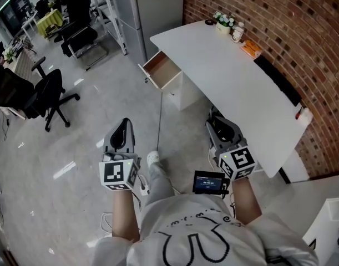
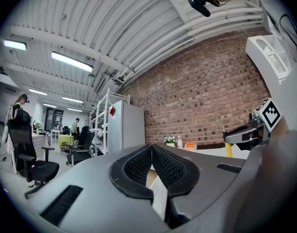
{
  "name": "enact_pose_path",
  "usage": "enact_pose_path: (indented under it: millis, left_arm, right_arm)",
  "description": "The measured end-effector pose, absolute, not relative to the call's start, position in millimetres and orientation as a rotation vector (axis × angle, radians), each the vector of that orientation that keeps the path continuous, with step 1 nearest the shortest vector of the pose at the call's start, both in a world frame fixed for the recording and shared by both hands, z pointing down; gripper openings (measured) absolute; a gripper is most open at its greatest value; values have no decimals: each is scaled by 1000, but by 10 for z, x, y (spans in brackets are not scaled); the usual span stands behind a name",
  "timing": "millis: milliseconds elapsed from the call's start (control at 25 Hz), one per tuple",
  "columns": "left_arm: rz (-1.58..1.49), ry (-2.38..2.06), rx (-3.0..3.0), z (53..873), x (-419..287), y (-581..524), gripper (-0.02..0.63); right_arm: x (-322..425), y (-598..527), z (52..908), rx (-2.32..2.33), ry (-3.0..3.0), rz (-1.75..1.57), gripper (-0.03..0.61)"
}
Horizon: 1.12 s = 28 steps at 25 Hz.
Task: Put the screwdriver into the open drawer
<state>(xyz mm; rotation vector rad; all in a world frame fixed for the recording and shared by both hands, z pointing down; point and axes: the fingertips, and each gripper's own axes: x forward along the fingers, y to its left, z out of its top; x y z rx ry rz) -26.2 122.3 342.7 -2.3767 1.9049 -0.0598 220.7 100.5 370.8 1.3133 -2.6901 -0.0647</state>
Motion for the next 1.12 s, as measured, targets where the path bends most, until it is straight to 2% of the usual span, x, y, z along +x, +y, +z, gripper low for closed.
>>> enact_pose_path:
  millis: [1120]
  left_arm:
    - [-51, 1778, -2545, 3384, -2013, -2076, 14]
  right_arm:
    - [361, -2000, 3659, 1391, -2564, 6, 67]
